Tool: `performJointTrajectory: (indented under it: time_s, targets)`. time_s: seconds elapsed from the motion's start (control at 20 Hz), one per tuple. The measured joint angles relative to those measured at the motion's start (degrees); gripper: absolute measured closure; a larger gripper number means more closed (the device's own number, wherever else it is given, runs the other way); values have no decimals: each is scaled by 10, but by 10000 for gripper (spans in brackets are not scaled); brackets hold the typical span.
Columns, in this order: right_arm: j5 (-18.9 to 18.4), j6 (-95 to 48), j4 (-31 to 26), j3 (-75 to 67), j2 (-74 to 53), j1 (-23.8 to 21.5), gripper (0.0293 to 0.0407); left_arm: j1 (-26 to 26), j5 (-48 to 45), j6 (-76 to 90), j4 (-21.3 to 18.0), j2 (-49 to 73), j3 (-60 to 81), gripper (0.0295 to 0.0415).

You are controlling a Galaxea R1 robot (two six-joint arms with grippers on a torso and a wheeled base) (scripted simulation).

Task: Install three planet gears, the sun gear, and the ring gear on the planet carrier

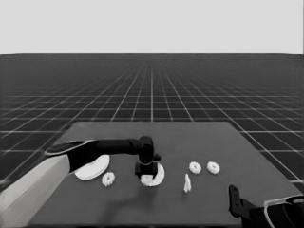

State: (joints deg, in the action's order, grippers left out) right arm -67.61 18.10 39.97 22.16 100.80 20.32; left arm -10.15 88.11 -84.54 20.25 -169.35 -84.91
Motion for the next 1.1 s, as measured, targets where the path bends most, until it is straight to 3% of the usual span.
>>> performJointTrajectory:
  time_s: [0.2, 0.3, 0.35, 0.7, 0.85, 1.1]
  targets:
    - [0, 0, 0, 0, 0, 0, 315, -3, -1, 2, 3, -1, -3, 398]
    - [0, 0, 0, 0, 0, 0, 315, -4, -1, 2, 4, -1, -3, 339]
    - [0, 0, 0, 0, 0, 0, 315, -4, -1, 2, 4, -1, -3, 330]
    - [0, 0, 0, 0, 0, 0, 315, -4, -1, 2, 4, -1, -3, 326]
    - [0, 0, 0, 0, 0, 0, 315, 73, 16, -34, -71, 9, 47, 326]
    - [0, 0, 0, 0, 0, 0, 315, 93, 16, -38, -92, 10, 52, 326]
